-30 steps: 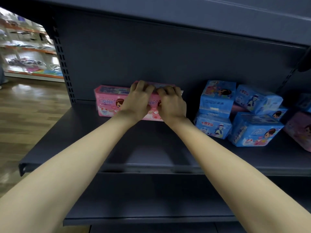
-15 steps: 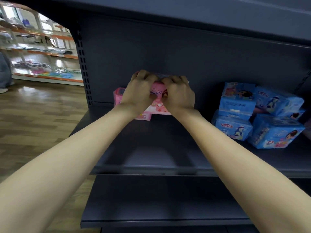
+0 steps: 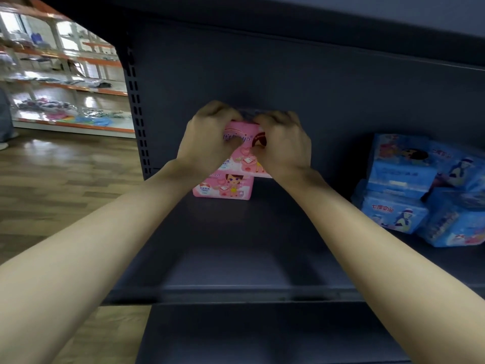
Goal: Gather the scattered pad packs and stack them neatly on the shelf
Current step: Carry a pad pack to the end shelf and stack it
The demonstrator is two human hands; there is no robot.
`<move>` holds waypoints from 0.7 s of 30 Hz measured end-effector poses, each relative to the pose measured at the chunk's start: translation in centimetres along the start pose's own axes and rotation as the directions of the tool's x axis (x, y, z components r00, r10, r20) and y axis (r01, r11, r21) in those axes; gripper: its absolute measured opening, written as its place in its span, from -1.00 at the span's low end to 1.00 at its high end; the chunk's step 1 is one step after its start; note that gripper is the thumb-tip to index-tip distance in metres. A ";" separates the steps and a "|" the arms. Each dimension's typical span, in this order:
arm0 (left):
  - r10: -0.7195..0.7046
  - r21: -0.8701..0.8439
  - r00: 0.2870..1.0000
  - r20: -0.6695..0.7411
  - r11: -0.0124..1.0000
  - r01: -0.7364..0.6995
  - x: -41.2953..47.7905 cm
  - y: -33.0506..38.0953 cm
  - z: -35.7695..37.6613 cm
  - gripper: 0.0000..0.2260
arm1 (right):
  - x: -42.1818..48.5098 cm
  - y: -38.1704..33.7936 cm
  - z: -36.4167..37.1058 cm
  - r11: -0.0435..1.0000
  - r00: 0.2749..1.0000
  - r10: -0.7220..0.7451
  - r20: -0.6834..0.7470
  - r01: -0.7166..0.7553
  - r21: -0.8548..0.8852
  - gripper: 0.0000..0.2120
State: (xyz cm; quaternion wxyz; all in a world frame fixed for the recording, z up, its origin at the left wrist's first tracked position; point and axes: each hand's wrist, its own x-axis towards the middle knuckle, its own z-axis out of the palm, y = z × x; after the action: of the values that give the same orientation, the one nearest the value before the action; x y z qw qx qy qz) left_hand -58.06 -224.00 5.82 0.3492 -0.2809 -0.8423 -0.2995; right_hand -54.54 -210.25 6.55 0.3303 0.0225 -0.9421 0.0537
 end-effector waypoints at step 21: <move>0.051 0.056 0.996 -0.069 0.997 -0.047 2.4 -4.5 0.8 -0.73 | 3.7 -0.8 3.3 0.997 0.995 -0.076 -0.061 0.077 0.022 -0.61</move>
State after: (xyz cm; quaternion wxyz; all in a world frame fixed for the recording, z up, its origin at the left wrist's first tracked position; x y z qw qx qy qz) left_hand -62.92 -225.79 5.71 0.3933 -0.2813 -0.8302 -0.2772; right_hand -59.41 -211.42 6.33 0.3599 0.0608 -0.9295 0.0532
